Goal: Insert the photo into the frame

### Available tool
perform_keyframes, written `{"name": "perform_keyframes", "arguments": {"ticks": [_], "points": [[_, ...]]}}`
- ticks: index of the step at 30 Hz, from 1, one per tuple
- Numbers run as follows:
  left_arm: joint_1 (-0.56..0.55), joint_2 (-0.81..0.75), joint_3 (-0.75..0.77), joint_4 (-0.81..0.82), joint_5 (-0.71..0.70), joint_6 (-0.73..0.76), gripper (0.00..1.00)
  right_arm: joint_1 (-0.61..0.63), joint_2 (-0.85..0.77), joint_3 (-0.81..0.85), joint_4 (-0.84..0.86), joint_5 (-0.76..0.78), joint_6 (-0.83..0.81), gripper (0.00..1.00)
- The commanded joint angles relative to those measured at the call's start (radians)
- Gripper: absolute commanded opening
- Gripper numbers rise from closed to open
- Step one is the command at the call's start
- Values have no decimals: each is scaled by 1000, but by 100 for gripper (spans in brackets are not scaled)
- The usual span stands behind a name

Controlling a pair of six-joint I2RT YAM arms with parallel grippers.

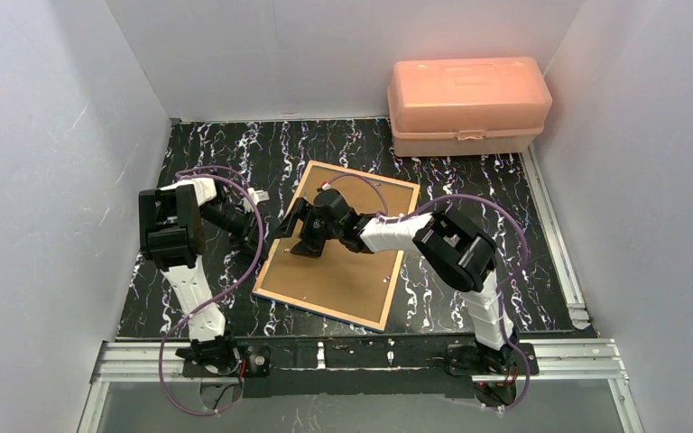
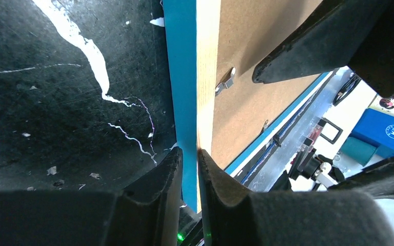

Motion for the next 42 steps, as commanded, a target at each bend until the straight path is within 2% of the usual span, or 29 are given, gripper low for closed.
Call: {"name": "perform_keyframes", "arguments": {"ticks": [1, 14, 31, 42], "points": [[-3, -14, -14, -9, 43, 3, 16, 10, 19, 28, 48, -20, 32, 89], [-3, -14, -25, 11, 44, -9, 13, 19, 58, 64, 14, -34, 31, 89], [-3, -9, -40, 14, 56, 8, 8, 12, 81, 152, -105, 28, -99, 89], [-3, -6, -42, 14, 67, 14, 7, 0, 89, 144, -112, 47, -126, 89]]}}
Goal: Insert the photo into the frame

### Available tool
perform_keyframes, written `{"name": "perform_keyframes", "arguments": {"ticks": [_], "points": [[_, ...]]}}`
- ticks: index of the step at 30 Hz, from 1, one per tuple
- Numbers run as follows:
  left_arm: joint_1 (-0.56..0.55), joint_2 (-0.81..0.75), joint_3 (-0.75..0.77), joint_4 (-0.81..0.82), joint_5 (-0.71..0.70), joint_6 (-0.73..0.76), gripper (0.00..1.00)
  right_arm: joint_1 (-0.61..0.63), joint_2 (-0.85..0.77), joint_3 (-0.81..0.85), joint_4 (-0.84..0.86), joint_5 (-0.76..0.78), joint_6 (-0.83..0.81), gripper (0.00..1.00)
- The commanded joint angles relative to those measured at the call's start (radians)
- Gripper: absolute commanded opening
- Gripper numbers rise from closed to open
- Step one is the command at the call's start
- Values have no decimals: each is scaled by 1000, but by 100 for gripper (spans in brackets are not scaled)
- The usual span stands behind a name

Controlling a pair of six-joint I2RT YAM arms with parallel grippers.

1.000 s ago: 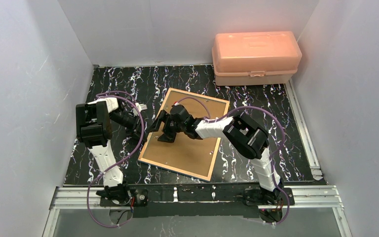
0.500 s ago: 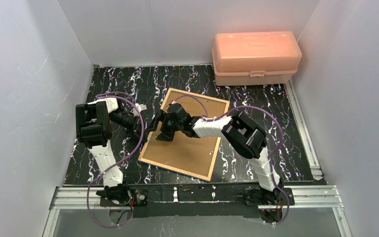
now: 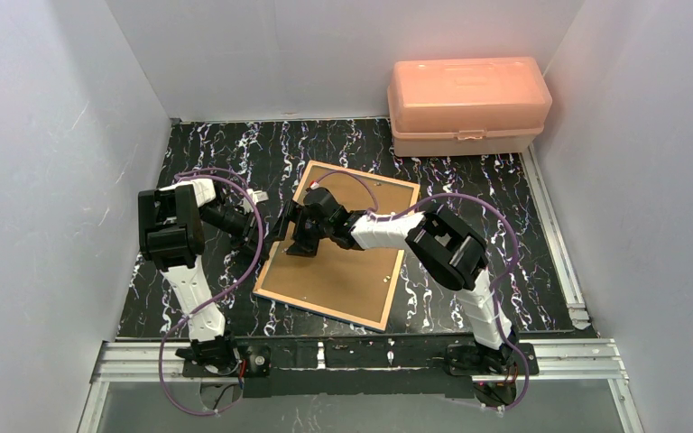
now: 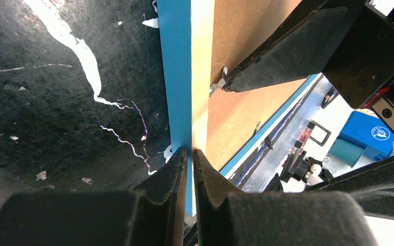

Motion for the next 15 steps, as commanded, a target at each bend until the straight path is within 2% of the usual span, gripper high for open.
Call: {"name": "perform_keyframes", "arguments": {"ticks": [1, 15], "points": [[-7, -5, -18, -1, 23, 25, 6, -16, 23, 28, -2, 55, -40, 89], [-9, 4, -16, -1, 26, 30, 5, -21, 72, 53, 71, 20, -48, 89]]}}
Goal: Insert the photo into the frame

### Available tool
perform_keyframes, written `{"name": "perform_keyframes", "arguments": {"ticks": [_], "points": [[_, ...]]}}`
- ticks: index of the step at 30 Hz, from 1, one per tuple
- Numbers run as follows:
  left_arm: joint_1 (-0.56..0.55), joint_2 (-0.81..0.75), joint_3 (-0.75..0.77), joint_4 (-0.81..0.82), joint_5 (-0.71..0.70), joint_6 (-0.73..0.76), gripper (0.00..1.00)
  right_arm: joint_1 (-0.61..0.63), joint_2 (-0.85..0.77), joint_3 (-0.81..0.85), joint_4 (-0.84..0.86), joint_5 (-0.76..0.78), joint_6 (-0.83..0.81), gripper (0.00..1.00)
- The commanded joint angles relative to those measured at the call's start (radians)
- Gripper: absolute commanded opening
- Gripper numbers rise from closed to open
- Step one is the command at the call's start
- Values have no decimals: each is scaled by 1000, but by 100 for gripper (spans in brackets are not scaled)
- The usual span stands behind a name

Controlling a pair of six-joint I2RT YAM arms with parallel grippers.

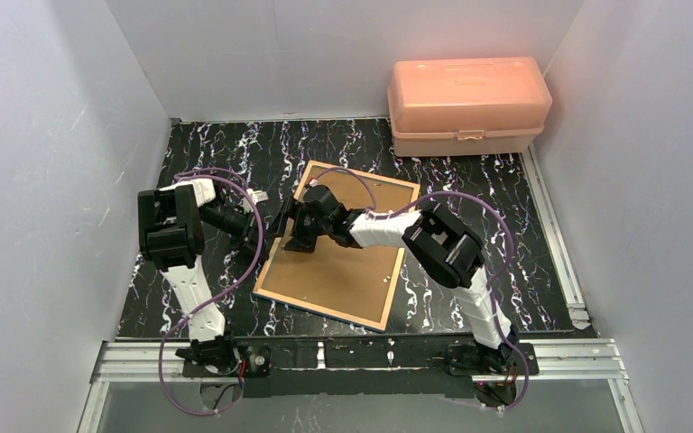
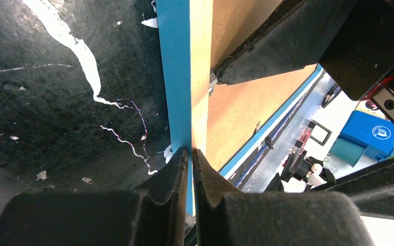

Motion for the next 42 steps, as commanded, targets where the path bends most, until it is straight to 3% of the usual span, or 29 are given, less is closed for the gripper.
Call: {"name": "perform_keyframes", "arguments": {"ticks": [1, 16, 31, 42], "points": [[-11, 5, -17, 0, 26, 25, 5, -12, 48, 28, 50, 17, -33, 89], [-13, 5, -14, 0, 27, 22, 4, -14, 58, 23, 91, -62, -16, 89], [-14, 8, -12, -11, 38, 24, 3, -23, 59, 80, -60, -81, -148, 89], [-13, 11, -6, -11, 35, 22, 2, -30, 80, 80, 65, -190, -84, 89]]}}
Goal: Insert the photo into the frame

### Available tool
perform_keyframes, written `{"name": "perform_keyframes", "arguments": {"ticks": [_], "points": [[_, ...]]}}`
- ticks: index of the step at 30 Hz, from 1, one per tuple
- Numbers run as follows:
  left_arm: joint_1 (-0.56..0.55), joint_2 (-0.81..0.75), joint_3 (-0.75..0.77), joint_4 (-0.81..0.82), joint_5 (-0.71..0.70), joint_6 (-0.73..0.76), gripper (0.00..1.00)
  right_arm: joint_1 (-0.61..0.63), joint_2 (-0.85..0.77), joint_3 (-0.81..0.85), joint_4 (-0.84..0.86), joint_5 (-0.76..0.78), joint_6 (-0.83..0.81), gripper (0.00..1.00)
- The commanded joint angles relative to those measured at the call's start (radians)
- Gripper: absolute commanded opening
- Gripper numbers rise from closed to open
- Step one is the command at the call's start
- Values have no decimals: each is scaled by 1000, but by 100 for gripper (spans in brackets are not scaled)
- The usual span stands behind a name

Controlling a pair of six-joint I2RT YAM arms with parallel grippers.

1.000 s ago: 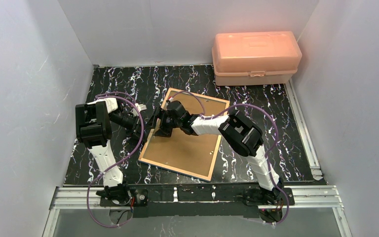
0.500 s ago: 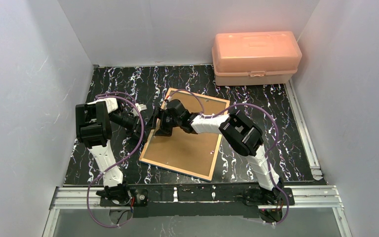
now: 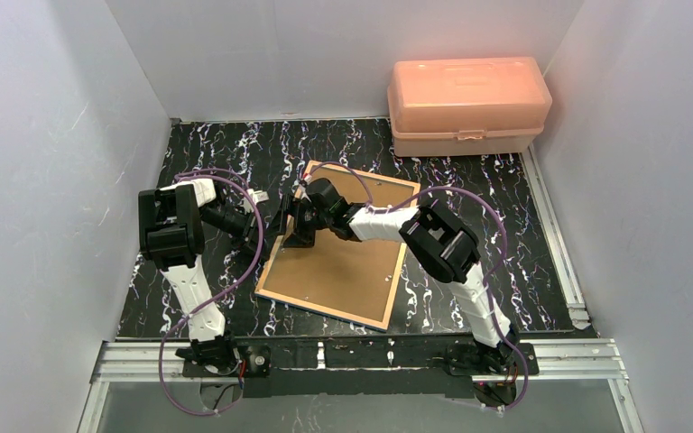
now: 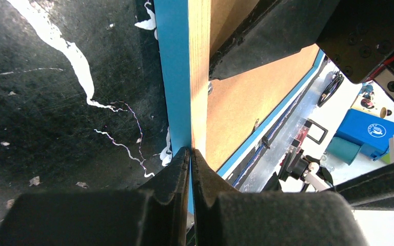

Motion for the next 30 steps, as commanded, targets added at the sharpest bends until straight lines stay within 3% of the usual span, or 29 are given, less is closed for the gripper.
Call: {"name": "perform_keyframes", "arguments": {"ticks": [1, 10, 30], "points": [[-11, 5, -3, -8, 18, 18, 2, -7, 13, 6, 50, -33, 12, 89], [-11, -2, 0, -24, 19, 28, 2, -52, -59, 2, -88, 16, -112, 89], [-11, 19, 9, -26, 27, 24, 1, 7, 40, 51, -97, -116, -113, 89]]}}
